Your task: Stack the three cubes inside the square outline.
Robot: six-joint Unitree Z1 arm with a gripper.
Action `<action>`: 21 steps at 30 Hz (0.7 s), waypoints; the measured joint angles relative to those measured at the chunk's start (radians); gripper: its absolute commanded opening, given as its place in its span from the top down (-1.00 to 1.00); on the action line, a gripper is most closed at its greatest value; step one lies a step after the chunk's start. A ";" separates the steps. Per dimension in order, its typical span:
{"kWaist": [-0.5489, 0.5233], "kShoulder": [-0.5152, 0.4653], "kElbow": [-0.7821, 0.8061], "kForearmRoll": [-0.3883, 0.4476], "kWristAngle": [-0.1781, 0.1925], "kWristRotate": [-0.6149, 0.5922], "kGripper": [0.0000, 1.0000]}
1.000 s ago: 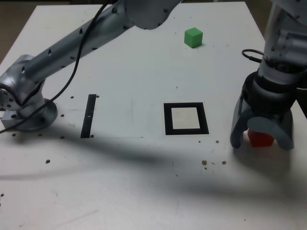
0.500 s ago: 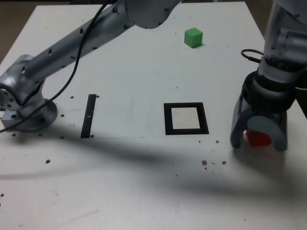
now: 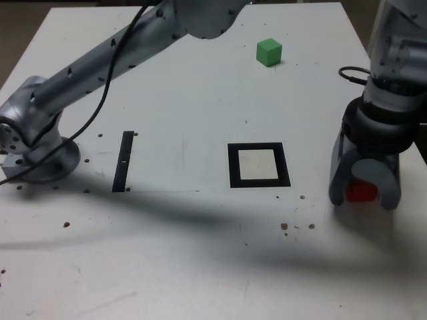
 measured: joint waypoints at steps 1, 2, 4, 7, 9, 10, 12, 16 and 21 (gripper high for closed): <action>0.000 -0.001 0.000 0.000 0.000 0.000 0.47; 0.000 -0.002 0.000 0.000 0.000 0.000 0.47; 0.000 -0.004 -0.001 0.000 0.000 0.000 0.48; 0.000 -0.009 0.000 0.011 0.003 0.000 0.49; 0.000 -0.016 0.006 0.019 0.009 0.000 0.49; 0.000 -0.022 0.013 0.022 0.013 0.001 0.49; 0.000 -0.042 0.031 0.029 0.021 0.006 0.49; 0.000 -0.103 0.080 0.031 0.027 0.016 0.48; 0.000 -0.128 0.151 0.030 0.018 0.030 0.48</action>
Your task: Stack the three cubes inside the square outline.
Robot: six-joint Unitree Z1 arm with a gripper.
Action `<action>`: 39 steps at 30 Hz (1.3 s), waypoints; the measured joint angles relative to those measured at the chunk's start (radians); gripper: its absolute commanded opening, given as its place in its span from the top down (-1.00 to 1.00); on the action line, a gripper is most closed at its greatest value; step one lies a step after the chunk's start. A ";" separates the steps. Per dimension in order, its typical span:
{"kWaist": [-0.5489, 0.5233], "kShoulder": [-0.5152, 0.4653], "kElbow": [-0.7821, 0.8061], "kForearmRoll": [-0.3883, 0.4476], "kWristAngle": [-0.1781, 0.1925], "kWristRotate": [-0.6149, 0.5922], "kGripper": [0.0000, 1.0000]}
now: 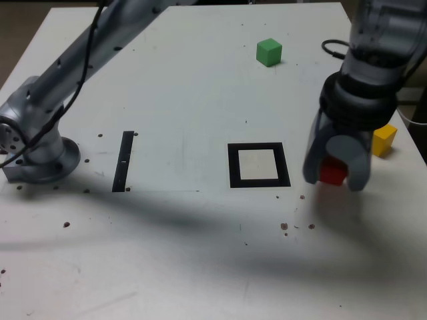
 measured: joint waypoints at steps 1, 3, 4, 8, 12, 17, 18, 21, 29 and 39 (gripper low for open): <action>0.000 -0.006 0.012 -0.001 -0.002 0.003 0.47; 0.001 -0.031 0.053 -0.008 -0.003 0.007 0.47; 0.005 -0.055 0.092 -0.023 -0.007 0.009 0.47; 0.032 -0.123 0.204 -0.101 -0.036 0.014 0.47; 0.073 -0.216 0.349 -0.231 -0.055 0.021 0.47; 0.128 -0.336 0.527 -0.328 -0.057 0.026 0.47; 0.135 -0.359 0.562 -0.334 -0.057 0.026 0.47; 0.152 -0.424 0.668 -0.361 -0.063 0.026 0.47; 0.180 -0.477 0.848 -0.417 -0.099 0.026 0.47; 0.186 -0.489 0.869 -0.455 -0.138 0.041 0.47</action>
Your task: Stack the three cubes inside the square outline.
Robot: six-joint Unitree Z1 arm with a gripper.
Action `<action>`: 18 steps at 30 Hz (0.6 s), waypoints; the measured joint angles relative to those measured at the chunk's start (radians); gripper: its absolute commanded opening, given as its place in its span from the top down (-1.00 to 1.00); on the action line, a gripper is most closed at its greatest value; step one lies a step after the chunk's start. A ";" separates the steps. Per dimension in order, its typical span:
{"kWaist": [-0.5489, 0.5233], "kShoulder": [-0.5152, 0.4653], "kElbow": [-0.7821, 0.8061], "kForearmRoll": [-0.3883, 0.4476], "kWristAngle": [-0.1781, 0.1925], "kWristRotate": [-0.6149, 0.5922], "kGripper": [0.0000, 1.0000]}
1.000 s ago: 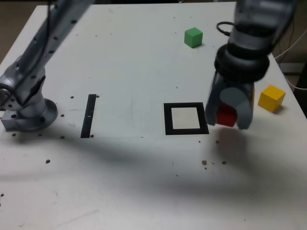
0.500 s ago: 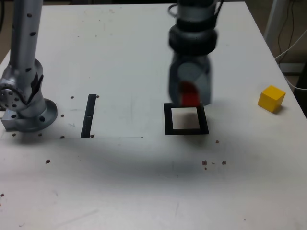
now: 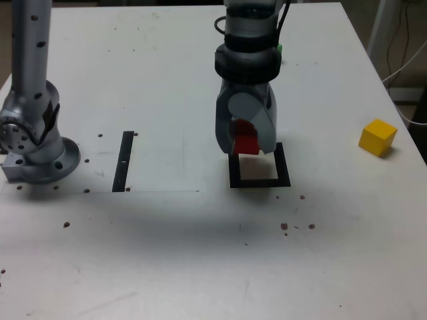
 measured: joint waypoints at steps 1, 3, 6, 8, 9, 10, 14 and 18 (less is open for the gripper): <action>0.000 0.001 0.001 -0.008 -0.008 0.005 0.47; 0.000 0.008 0.003 -0.025 -0.020 0.013 0.47; 0.000 0.026 0.012 -0.053 -0.034 0.019 0.47; 0.000 0.030 0.015 -0.059 -0.034 0.019 0.47; 0.000 0.031 0.017 -0.066 -0.034 0.019 0.47; 0.000 0.035 0.019 -0.072 -0.034 0.020 0.47; 0.000 0.056 0.025 -0.087 -0.034 0.020 0.33; 0.000 0.059 0.024 -0.085 -0.032 0.020 -0.08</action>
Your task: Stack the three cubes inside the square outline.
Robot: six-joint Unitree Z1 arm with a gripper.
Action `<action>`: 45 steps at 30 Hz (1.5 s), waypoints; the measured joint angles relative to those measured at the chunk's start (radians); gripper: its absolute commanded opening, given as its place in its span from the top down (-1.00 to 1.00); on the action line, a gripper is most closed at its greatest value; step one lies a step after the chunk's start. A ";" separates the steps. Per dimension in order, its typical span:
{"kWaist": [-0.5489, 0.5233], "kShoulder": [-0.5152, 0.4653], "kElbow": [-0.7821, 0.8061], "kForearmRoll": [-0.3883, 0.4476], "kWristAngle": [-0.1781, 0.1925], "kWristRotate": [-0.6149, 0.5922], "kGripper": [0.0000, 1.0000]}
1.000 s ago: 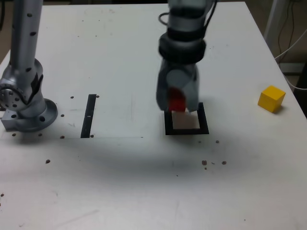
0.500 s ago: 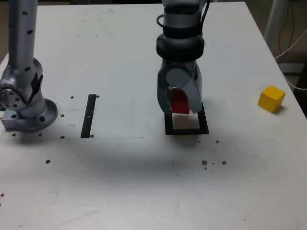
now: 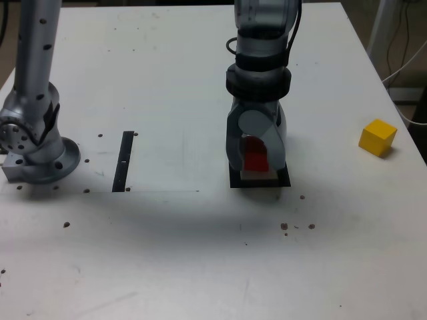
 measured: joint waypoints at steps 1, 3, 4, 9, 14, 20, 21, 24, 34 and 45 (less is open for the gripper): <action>0.000 0.001 -0.002 0.004 0.001 0.000 -0.21; 0.000 0.005 -0.011 0.019 0.006 0.000 -0.48; 0.000 0.007 -0.015 0.024 0.009 0.000 -0.61; 0.000 0.009 -0.028 0.040 0.028 0.000 -0.97; 0.000 0.010 -0.036 0.049 0.045 0.000 -0.99; 0.000 0.007 -0.042 0.059 0.079 -0.001 -0.99; 0.000 0.004 -0.044 0.072 0.089 -0.003 -0.99; 0.000 -0.009 -0.055 0.109 0.115 -0.006 -0.99; 0.000 -0.050 -0.263 0.333 0.221 0.071 -0.99; 0.025 0.132 -0.618 0.539 0.236 0.268 -1.00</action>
